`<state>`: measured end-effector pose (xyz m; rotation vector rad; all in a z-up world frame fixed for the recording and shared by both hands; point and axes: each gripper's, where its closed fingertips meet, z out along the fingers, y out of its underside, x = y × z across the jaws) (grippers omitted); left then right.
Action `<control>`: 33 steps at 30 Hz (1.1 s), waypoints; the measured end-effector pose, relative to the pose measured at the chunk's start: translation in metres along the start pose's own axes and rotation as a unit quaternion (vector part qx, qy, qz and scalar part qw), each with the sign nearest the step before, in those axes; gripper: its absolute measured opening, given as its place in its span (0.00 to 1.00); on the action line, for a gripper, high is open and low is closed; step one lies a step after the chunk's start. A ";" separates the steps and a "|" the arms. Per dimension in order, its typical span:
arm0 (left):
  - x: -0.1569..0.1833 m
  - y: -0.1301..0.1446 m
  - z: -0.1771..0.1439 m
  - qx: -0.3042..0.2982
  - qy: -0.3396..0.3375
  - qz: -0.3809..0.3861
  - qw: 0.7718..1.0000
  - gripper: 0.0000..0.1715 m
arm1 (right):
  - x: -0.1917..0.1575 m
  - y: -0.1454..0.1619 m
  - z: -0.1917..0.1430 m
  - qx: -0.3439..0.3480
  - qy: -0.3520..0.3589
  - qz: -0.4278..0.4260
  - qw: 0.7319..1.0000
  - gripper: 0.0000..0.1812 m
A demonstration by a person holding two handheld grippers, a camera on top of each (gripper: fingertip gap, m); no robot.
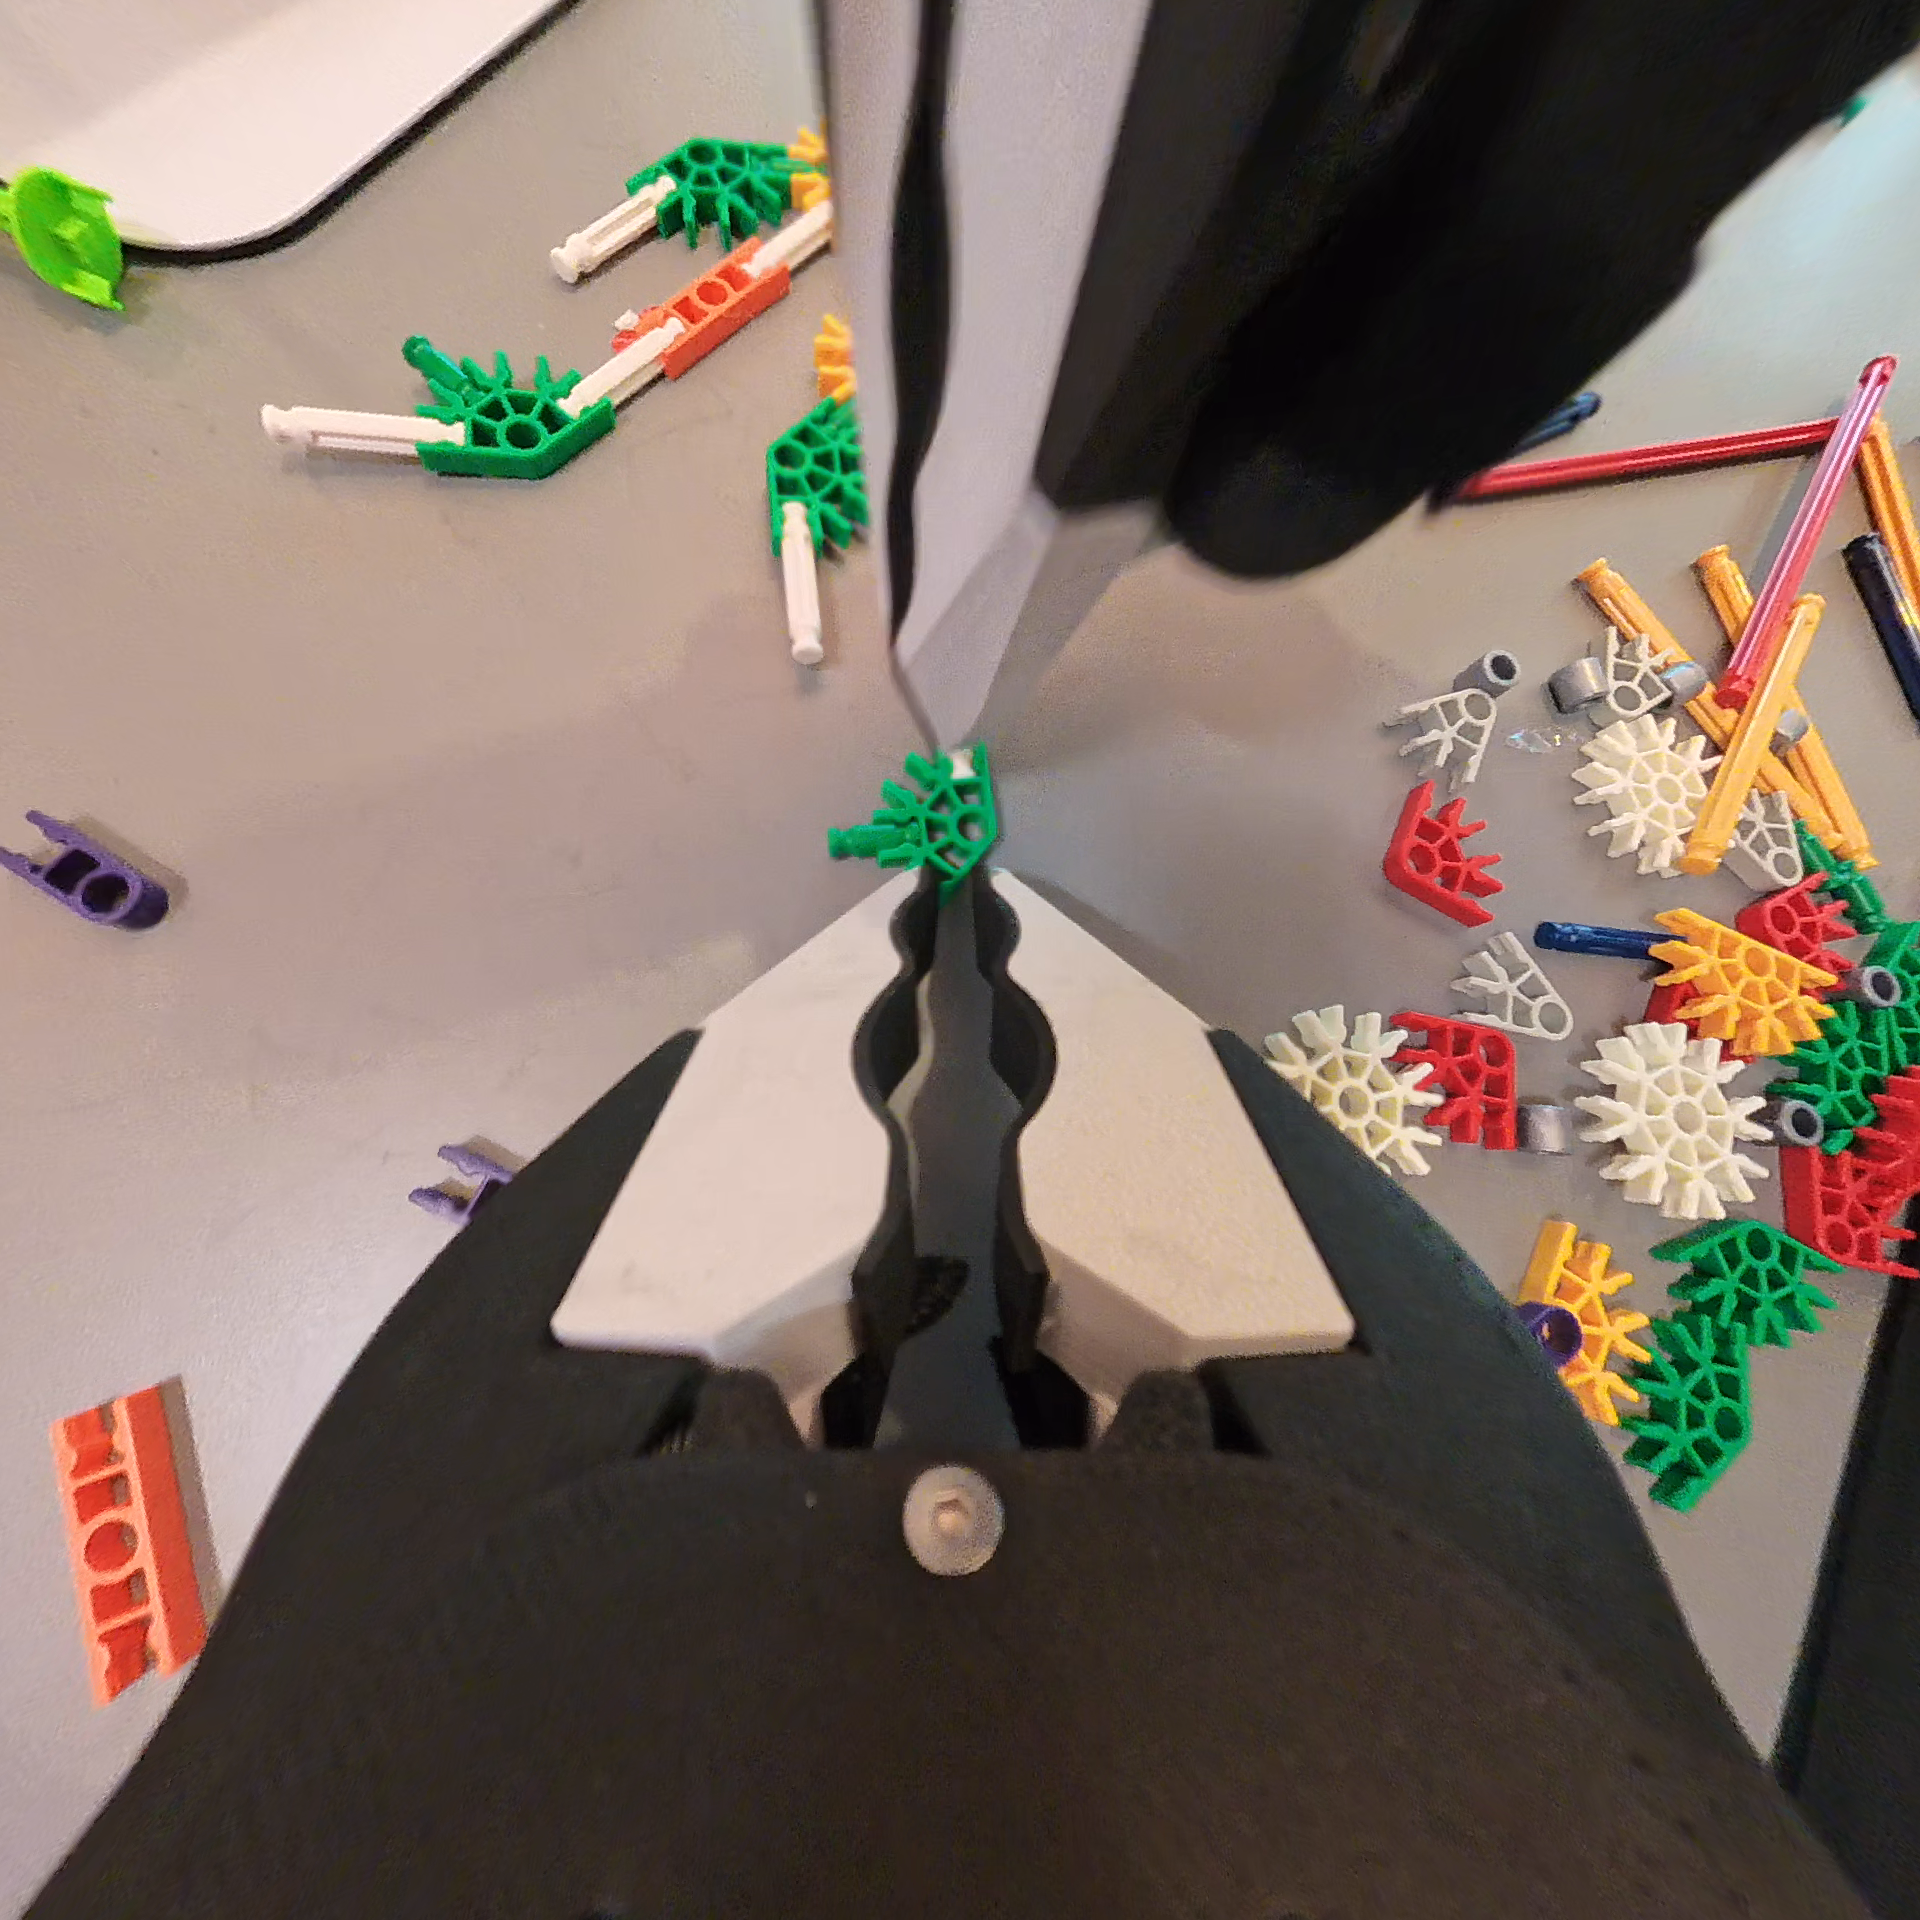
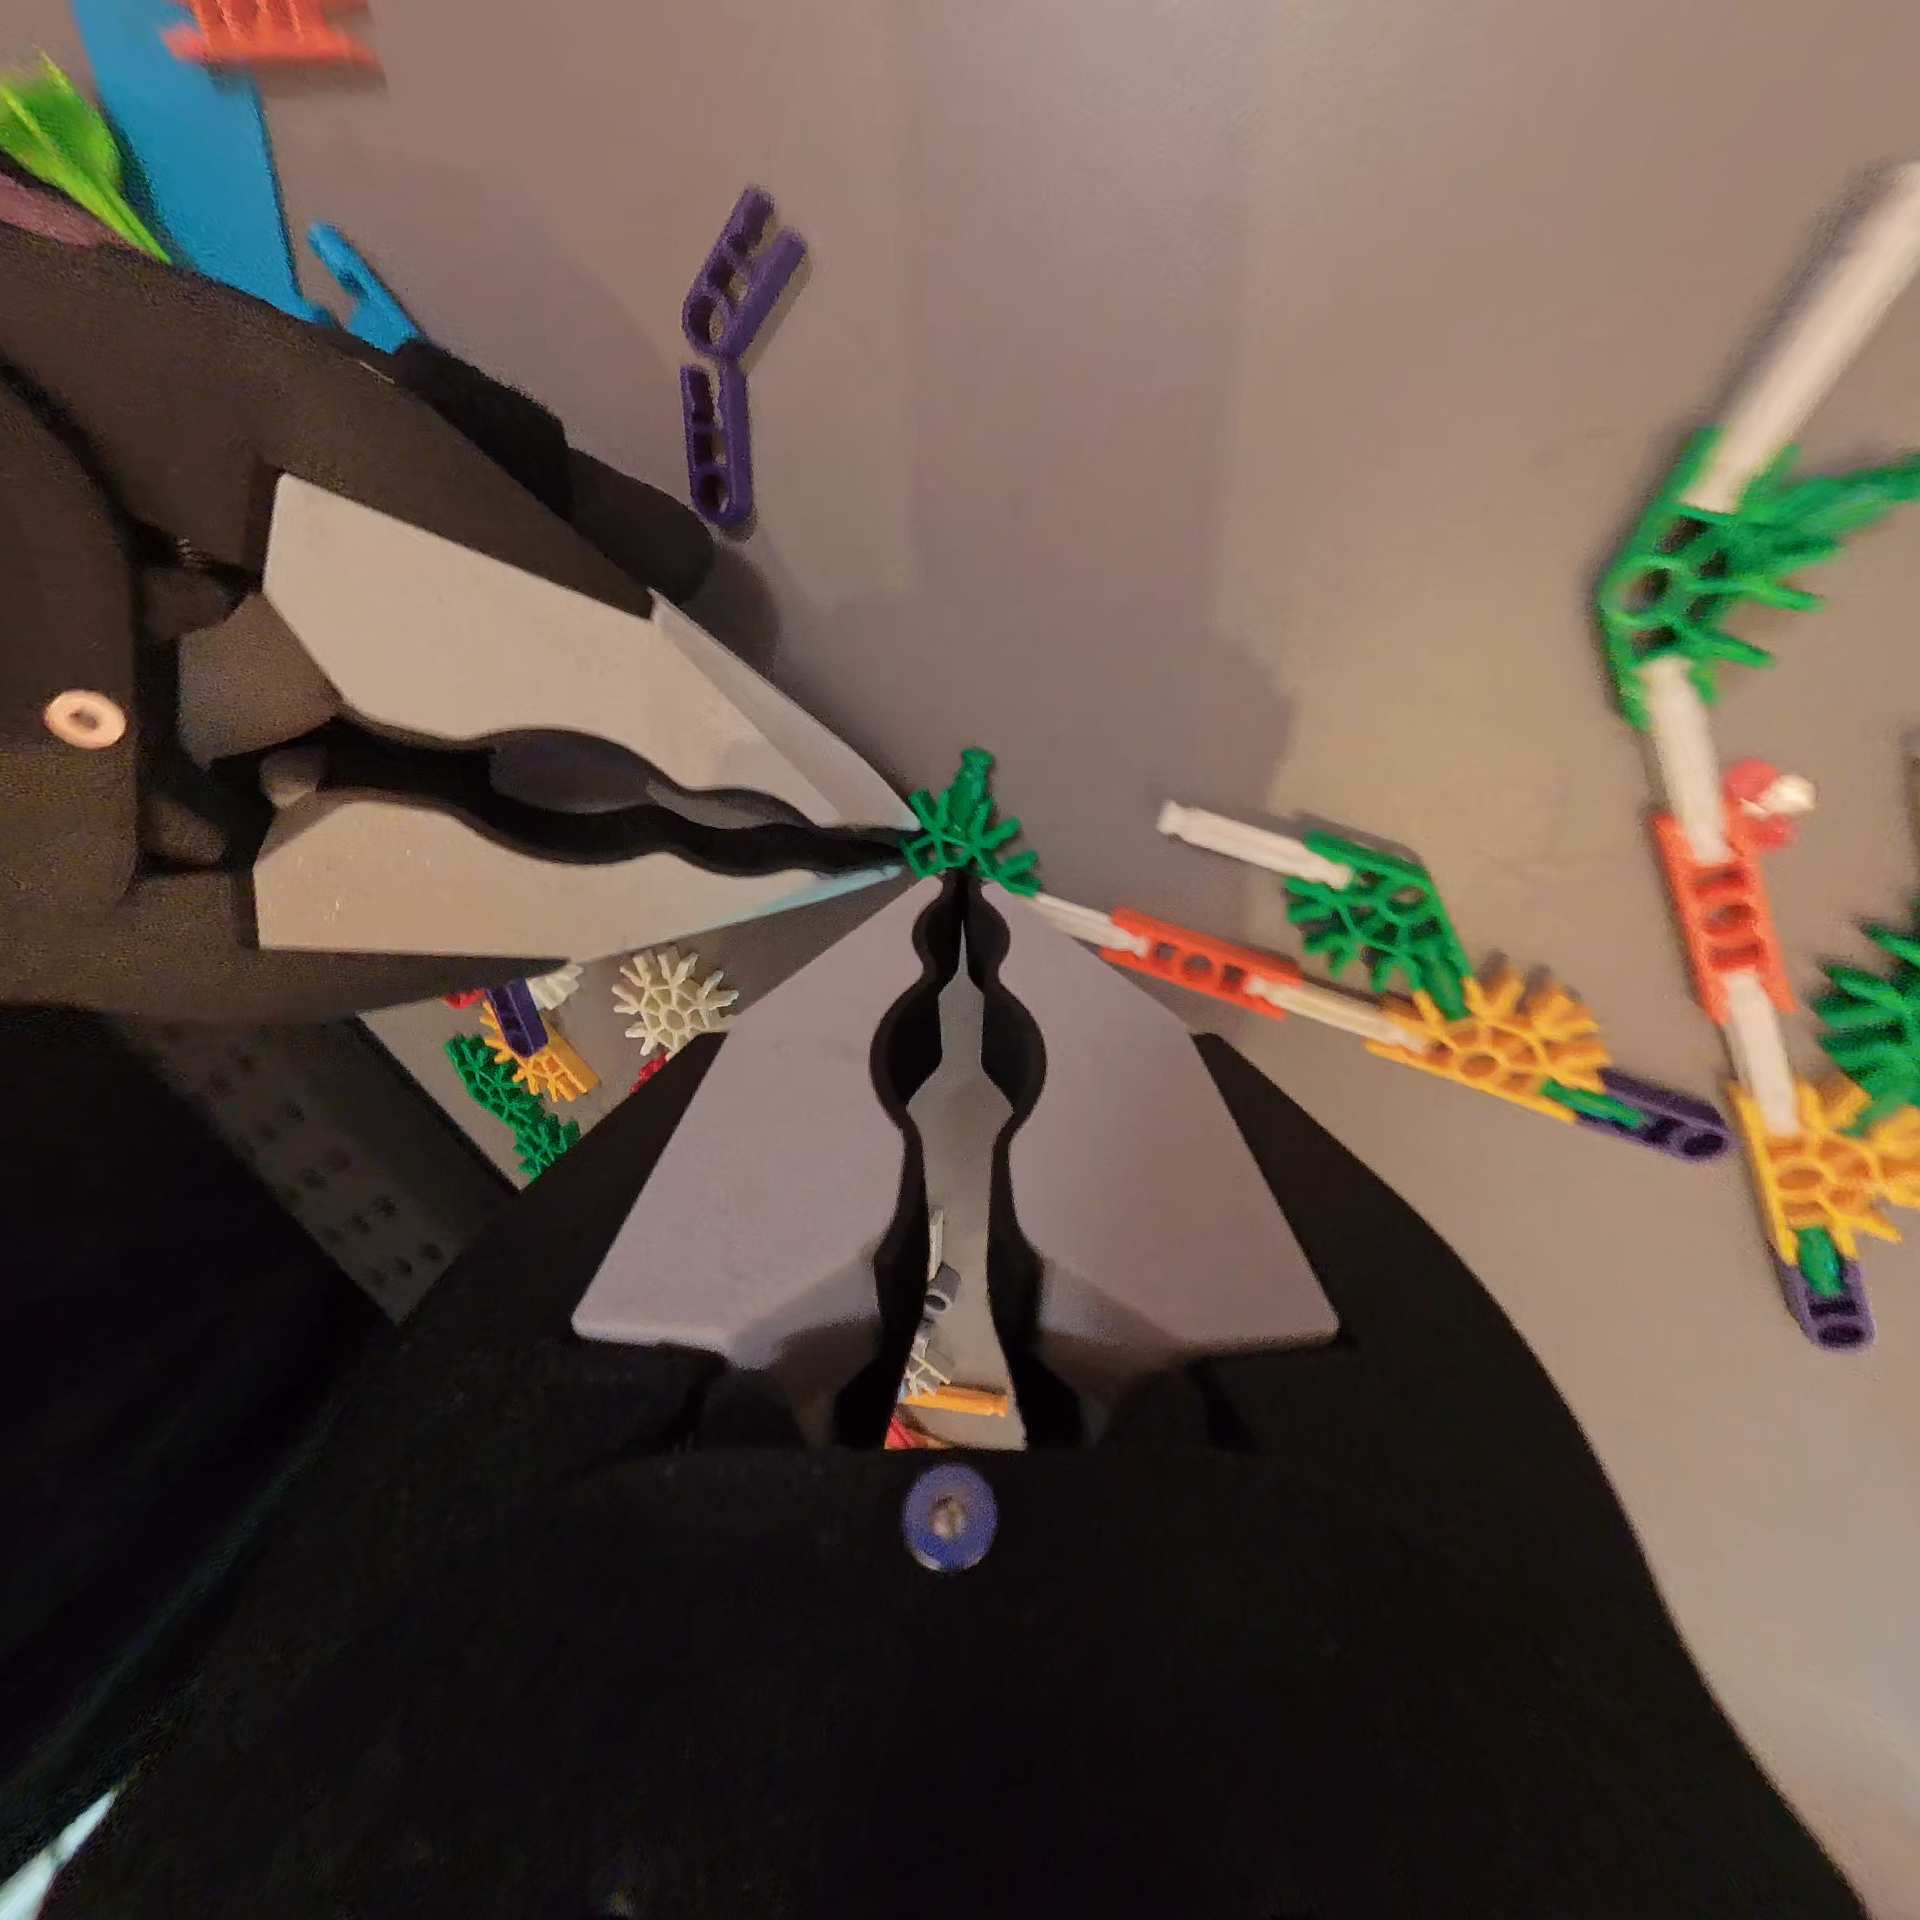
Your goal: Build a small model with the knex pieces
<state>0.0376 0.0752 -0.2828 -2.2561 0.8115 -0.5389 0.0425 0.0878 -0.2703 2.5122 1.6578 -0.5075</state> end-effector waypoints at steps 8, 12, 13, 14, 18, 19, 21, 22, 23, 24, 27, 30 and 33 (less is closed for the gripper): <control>-0.006 0.007 -0.012 -0.010 -0.026 -0.002 1.000 0.16 | 0.023 0.018 -0.038 0.116 0.057 -0.080 0.988 0.10; -0.007 -0.004 -0.011 -0.007 -0.048 0.009 0.999 0.18 | 0.036 0.016 -0.023 0.122 0.094 -0.141 0.978 0.16; -0.007 -0.003 -0.008 -0.016 -0.050 0.010 0.999 0.19 | 0.039 0.014 -0.021 0.130 0.095 -0.144 0.976 0.17; -0.007 -0.002 -0.005 -0.023 -0.053 0.010 0.998 0.20 | 0.041 0.013 -0.019 0.134 0.091 -0.148 0.976 0.18; -0.008 0.002 0.001 -0.034 -0.060 0.002 0.998 0.19 | 0.050 0.018 -0.006 0.126 0.082 -0.162 0.975 0.20; -0.009 0.002 0.001 -0.035 -0.063 0.000 0.997 0.17 | 0.052 0.019 -0.003 0.127 0.082 -0.162 0.975 0.19; -0.010 0.002 0.001 -0.035 -0.067 -0.002 0.997 0.15 | 0.050 0.019 -0.002 0.133 0.070 -0.160 0.976 0.16; -0.011 0.002 0.000 -0.035 -0.067 -0.004 0.997 0.14 | 0.050 0.019 -0.002 0.135 0.071 -0.157 0.976 0.15; -0.011 0.002 0.000 -0.036 -0.066 -0.006 0.997 0.14 | 0.050 0.021 -0.002 0.134 0.072 -0.155 0.976 0.12; -0.011 0.002 0.000 -0.038 -0.067 -0.006 0.997 0.13 | 0.049 0.024 -0.001 0.133 0.067 -0.151 0.977 0.10; -0.012 0.003 0.000 -0.042 -0.062 -0.001 0.997 0.13 | 0.044 0.034 -0.001 0.133 0.056 -0.121 0.982 0.07; -0.011 0.003 0.000 -0.045 -0.057 0.009 0.997 0.13 | 0.030 0.048 0.001 0.129 0.035 -0.095 0.986 0.08; -0.010 0.004 -0.005 -0.049 -0.049 0.018 0.997 0.16 | 0.019 0.059 -0.002 0.134 0.021 -0.090 0.987 0.10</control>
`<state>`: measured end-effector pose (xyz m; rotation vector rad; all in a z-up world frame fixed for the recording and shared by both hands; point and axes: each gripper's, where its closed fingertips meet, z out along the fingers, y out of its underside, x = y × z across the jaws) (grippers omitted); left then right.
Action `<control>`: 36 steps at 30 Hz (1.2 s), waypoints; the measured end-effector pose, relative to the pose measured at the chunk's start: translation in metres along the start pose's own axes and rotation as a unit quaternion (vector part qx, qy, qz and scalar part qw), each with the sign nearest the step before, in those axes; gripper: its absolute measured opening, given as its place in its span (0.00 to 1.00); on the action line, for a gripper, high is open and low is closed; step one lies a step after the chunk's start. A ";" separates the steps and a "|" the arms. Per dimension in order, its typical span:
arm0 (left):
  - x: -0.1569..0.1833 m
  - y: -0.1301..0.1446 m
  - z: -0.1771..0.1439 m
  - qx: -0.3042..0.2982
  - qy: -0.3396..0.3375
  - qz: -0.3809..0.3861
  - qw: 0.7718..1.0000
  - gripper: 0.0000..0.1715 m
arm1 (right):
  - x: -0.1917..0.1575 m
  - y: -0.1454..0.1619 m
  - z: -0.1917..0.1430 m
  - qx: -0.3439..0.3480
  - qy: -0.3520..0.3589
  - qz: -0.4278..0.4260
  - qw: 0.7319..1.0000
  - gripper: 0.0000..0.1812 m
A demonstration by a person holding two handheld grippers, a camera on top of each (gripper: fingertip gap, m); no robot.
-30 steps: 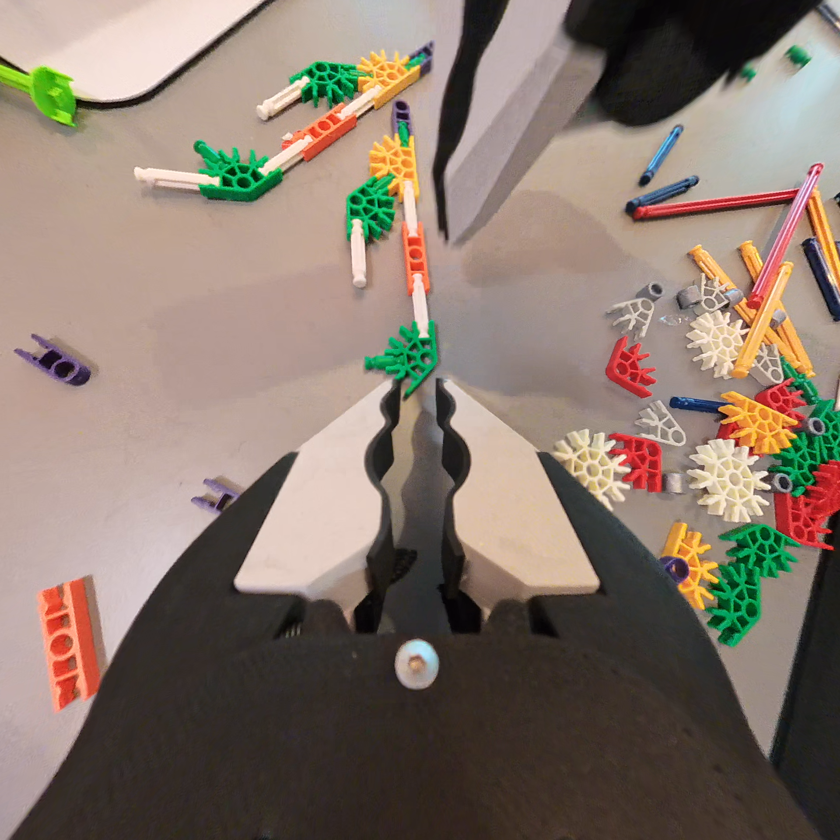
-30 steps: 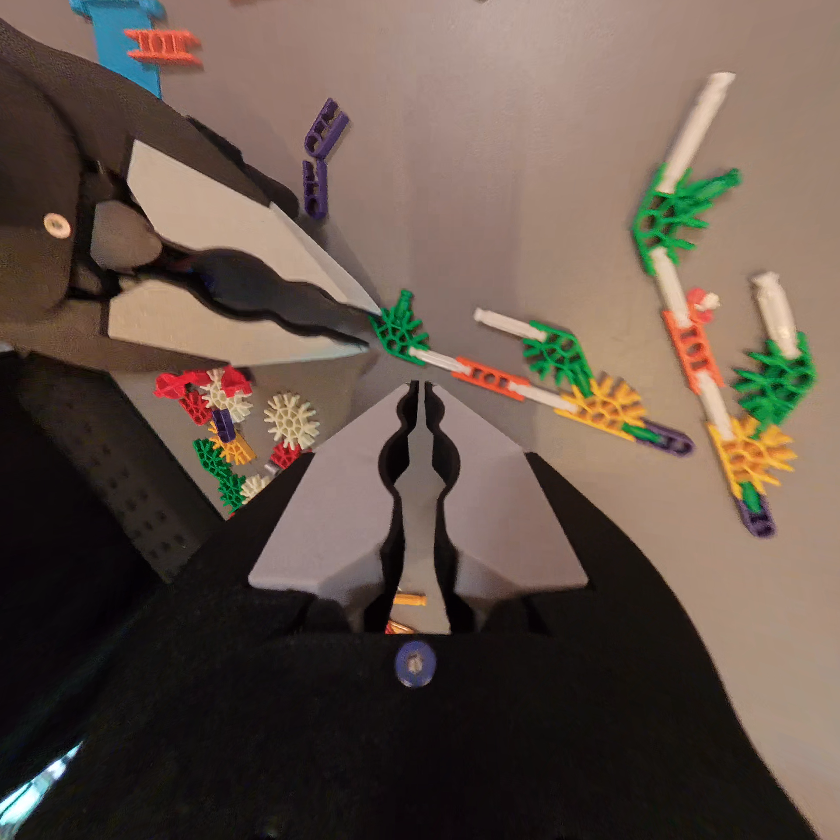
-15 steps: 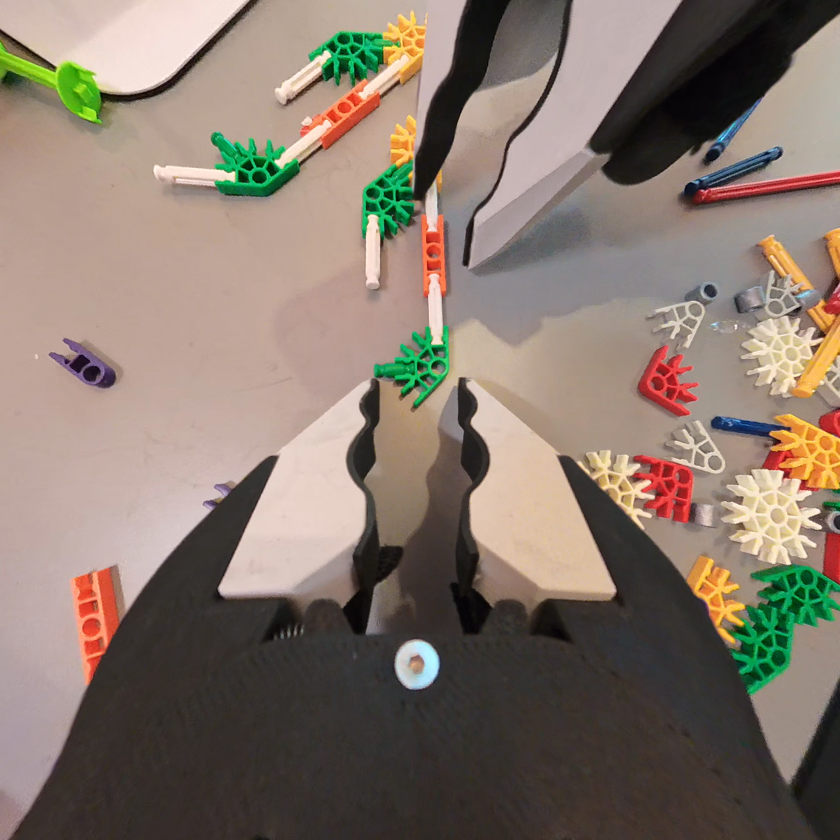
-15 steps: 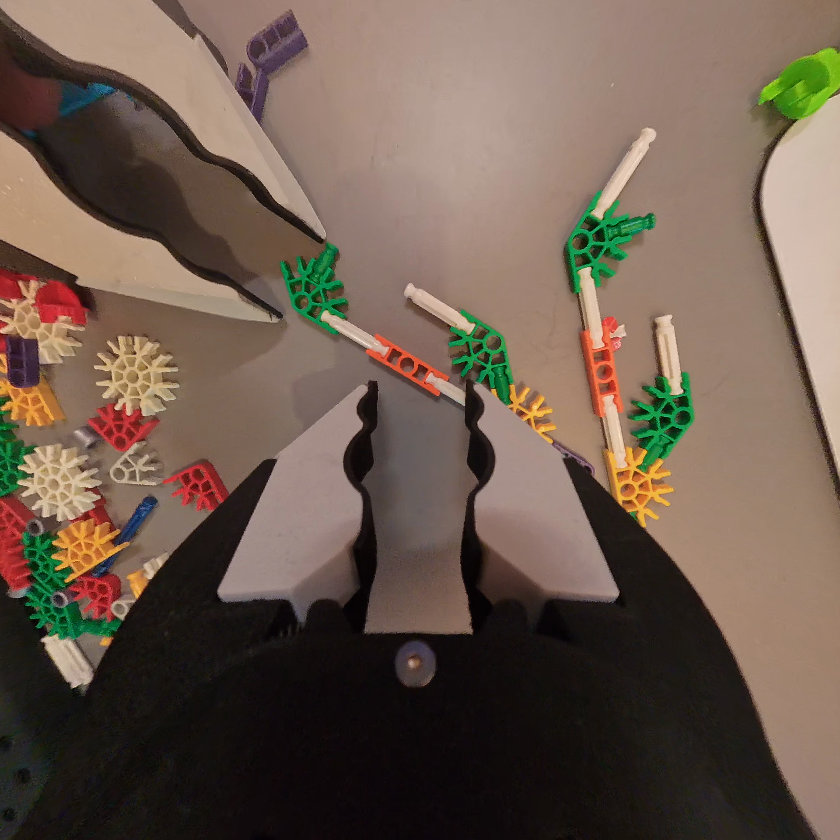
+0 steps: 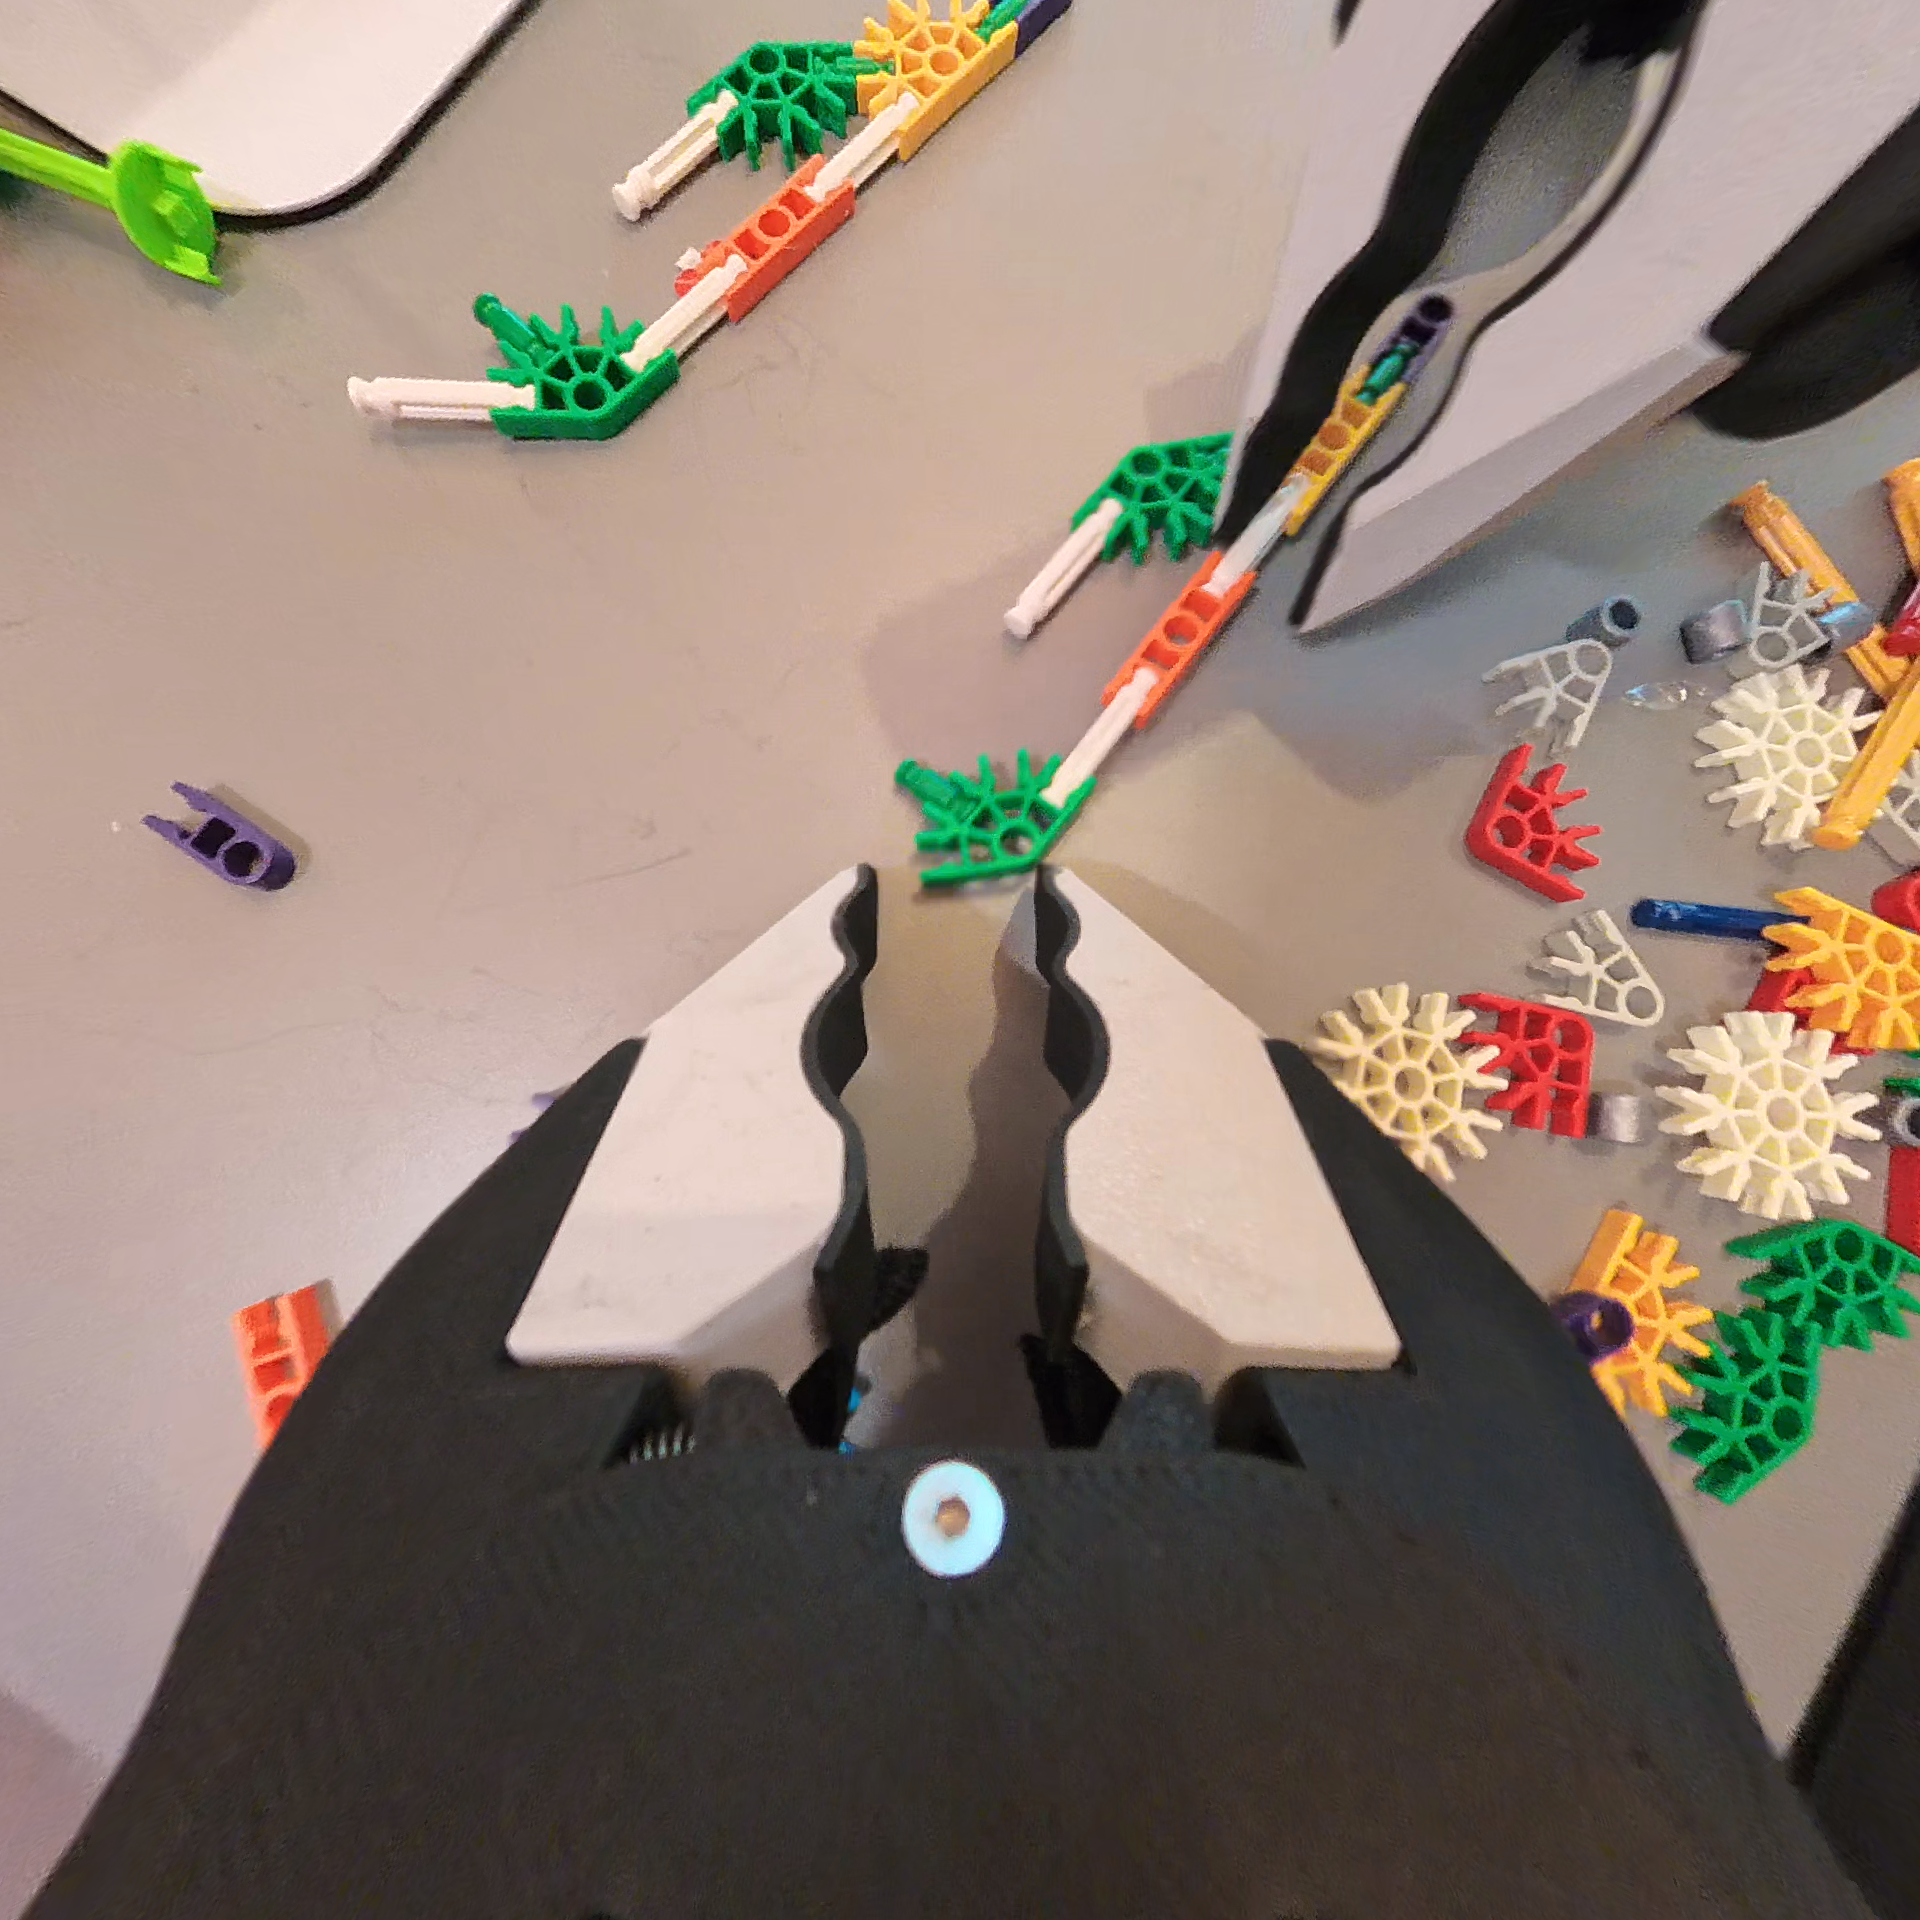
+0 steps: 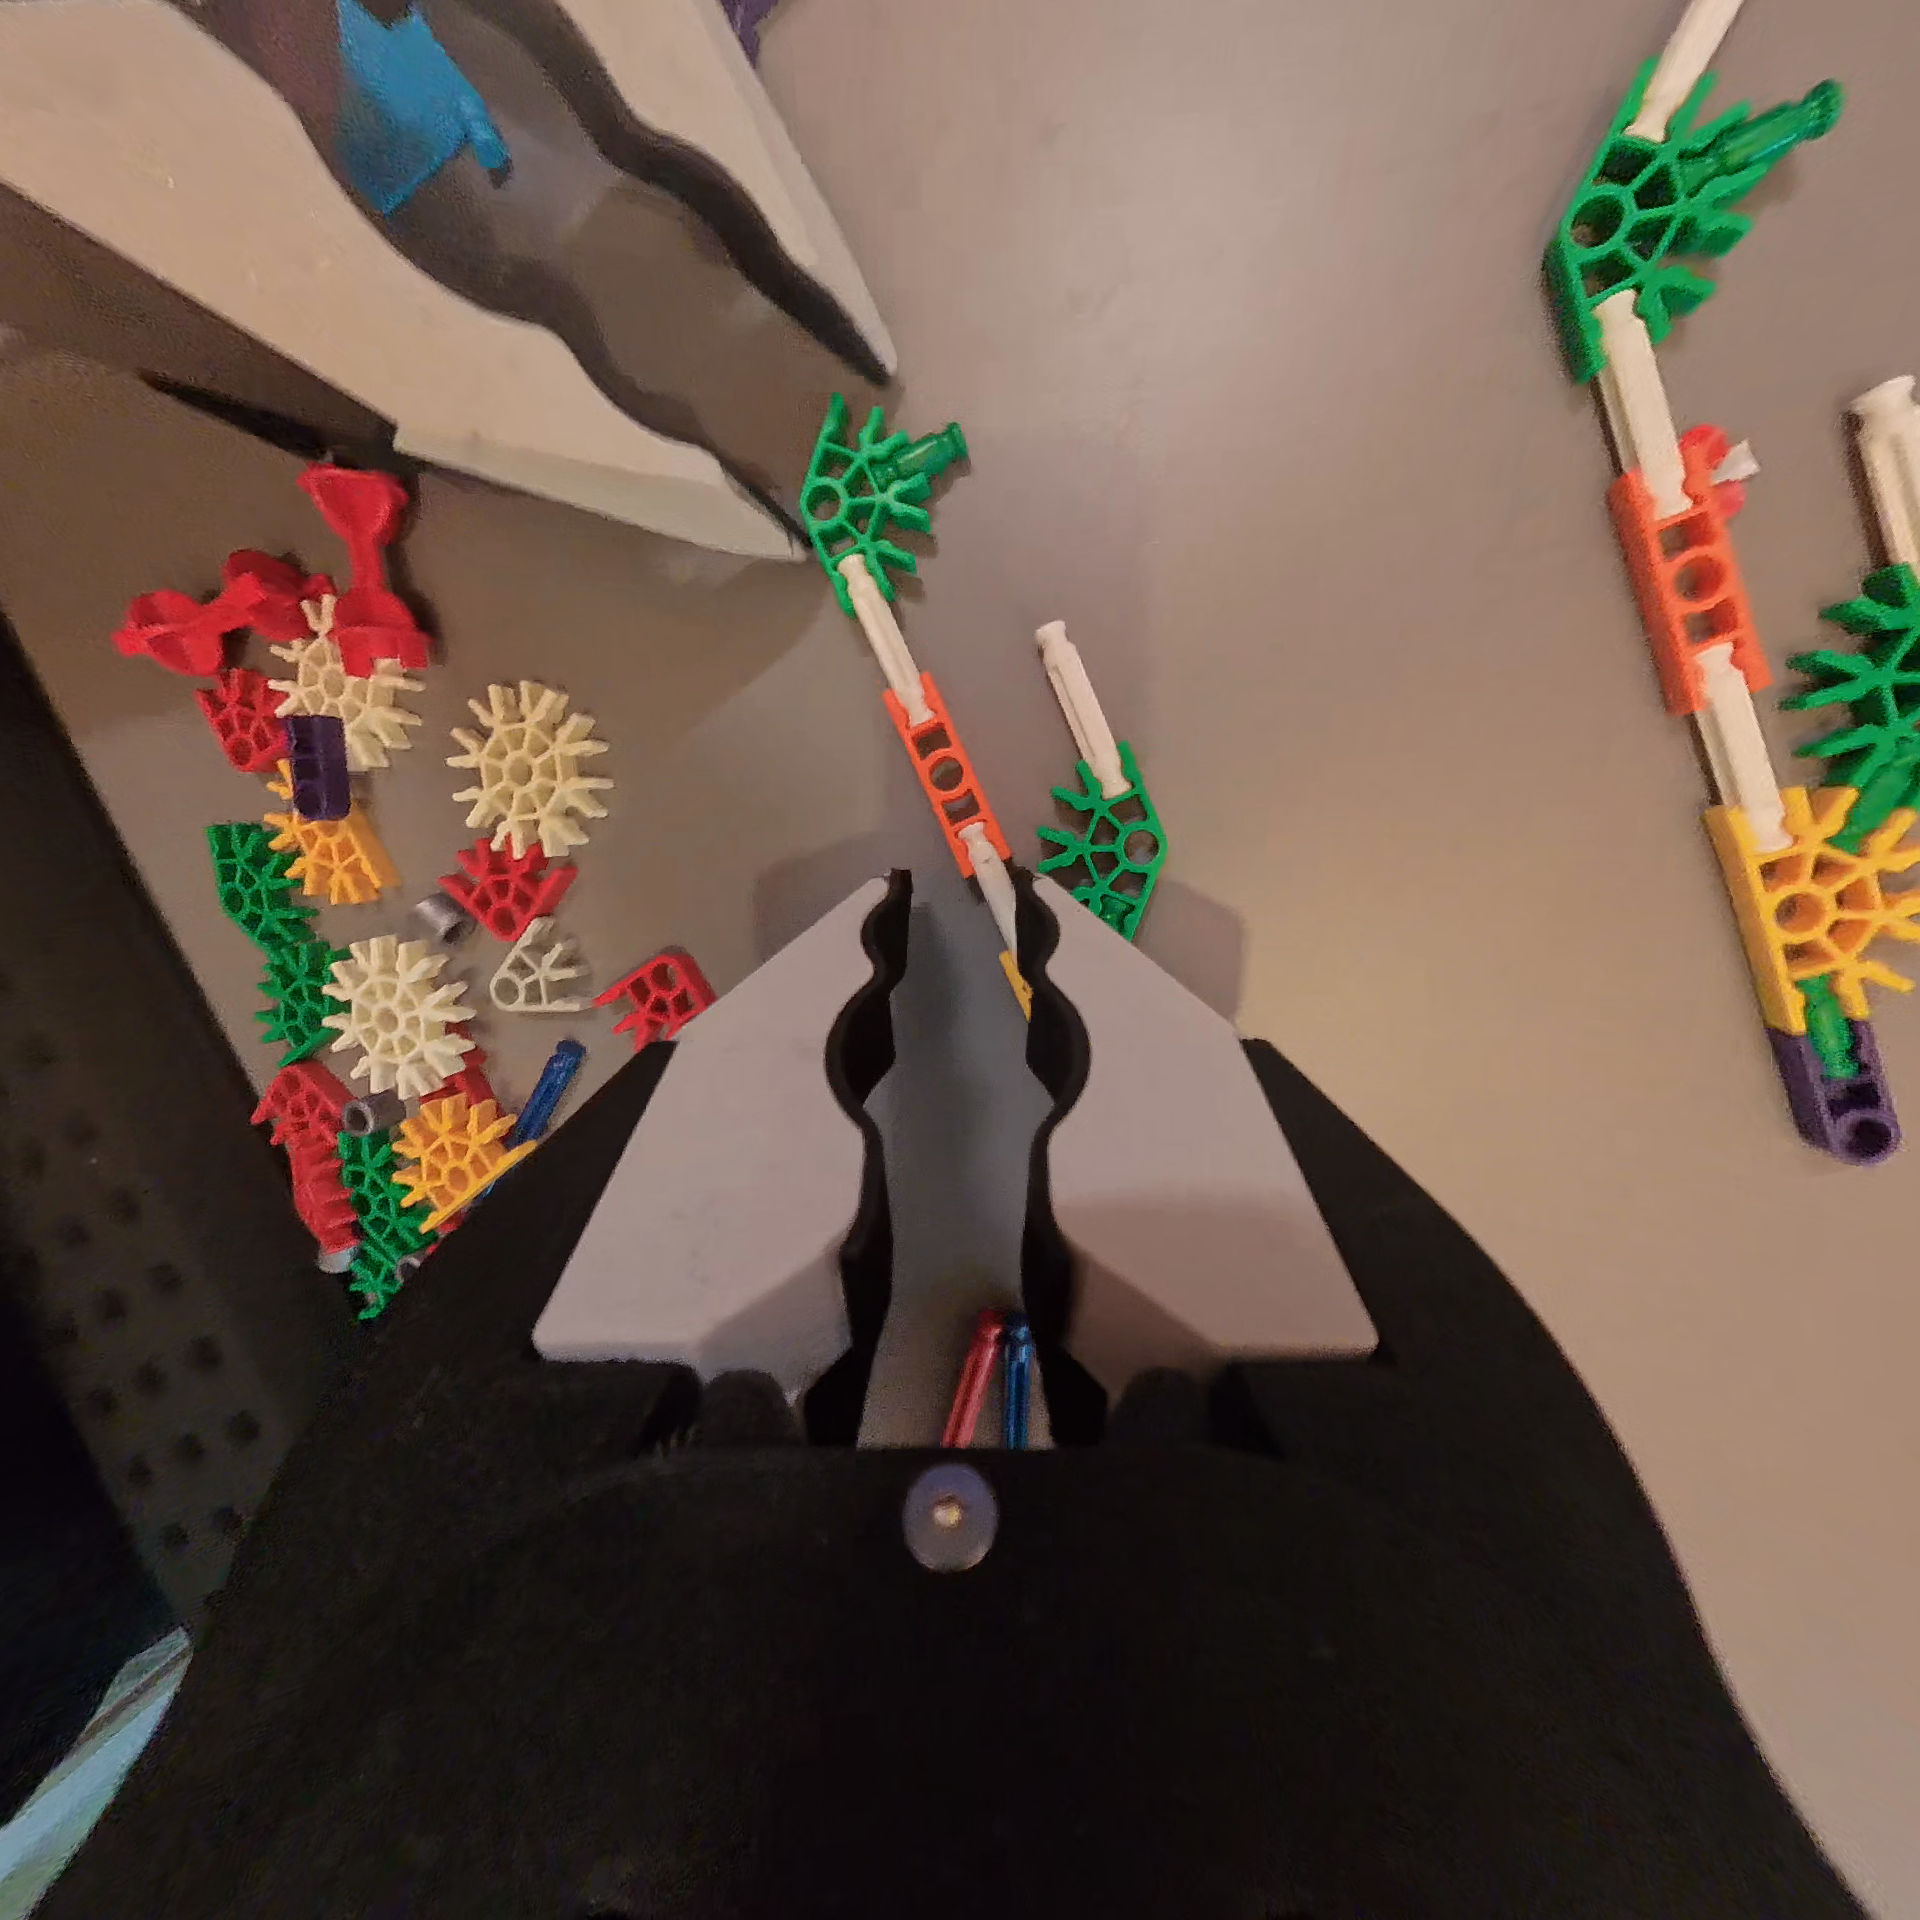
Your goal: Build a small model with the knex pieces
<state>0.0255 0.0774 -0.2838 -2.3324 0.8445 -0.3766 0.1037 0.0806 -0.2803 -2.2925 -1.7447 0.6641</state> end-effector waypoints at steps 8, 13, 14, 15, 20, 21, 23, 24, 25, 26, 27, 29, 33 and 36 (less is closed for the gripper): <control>-0.015 0.016 -0.055 0.010 -0.020 -0.025 0.999 0.17 | -0.015 0.019 -0.061 0.086 -0.010 0.036 0.996 0.16; -0.008 0.039 -0.076 -0.015 -0.020 -0.029 0.999 0.18 | -0.023 0.055 -0.085 0.076 0.021 0.025 0.997 0.14; -0.005 0.041 -0.079 -0.013 -0.019 -0.027 0.999 0.18 | -0.027 0.066 -0.086 0.065 0.021 0.019 0.998 0.14; 0.000 0.042 -0.081 -0.009 -0.016 -0.027 0.999 0.18 | -0.031 0.077 -0.086 0.053 0.020 0.016 0.998 0.13; 0.024 0.046 -0.083 -0.001 0.008 -0.026 1.000 0.17 | -0.056 0.109 -0.073 0.026 0.014 0.017 0.999 0.10; 0.029 0.047 -0.082 -0.003 0.012 -0.024 1.000 0.17 | -0.060 0.112 -0.070 0.023 0.013 0.017 1.000 0.10; 0.035 0.048 -0.079 -0.006 0.014 -0.016 1.000 0.17 | -0.065 0.119 -0.071 0.027 0.018 0.024 0.999 0.10; 0.036 0.048 -0.078 -0.008 0.014 -0.013 1.000 0.17 | -0.067 0.124 -0.073 0.028 0.021 0.027 0.999 0.11; 0.039 0.048 -0.078 -0.007 0.016 -0.012 1.000 0.17 | -0.069 0.132 -0.075 0.029 0.026 0.029 0.999 0.10; 0.041 0.047 -0.077 -0.005 0.018 -0.012 1.000 0.17 | -0.071 0.142 -0.077 0.021 0.027 0.030 0.999 0.09; 0.043 0.046 -0.076 -0.002 0.020 -0.012 1.000 0.17 | -0.073 0.154 -0.079 0.010 0.029 0.026 0.999 0.09; 0.048 0.045 -0.074 -0.002 0.025 -0.010 1.000 0.17 | -0.071 0.181 -0.082 -0.023 0.042 0.029 0.998 0.08; 0.056 0.041 -0.069 -0.001 0.032 -0.001 0.999 0.17 | -0.076 0.214 -0.087 -0.060 0.053 -0.017 0.997 0.06; 0.060 0.037 -0.065 -0.002 0.034 0.009 0.999 0.18 | -0.080 0.234 -0.088 -0.082 0.053 -0.034 0.995 0.07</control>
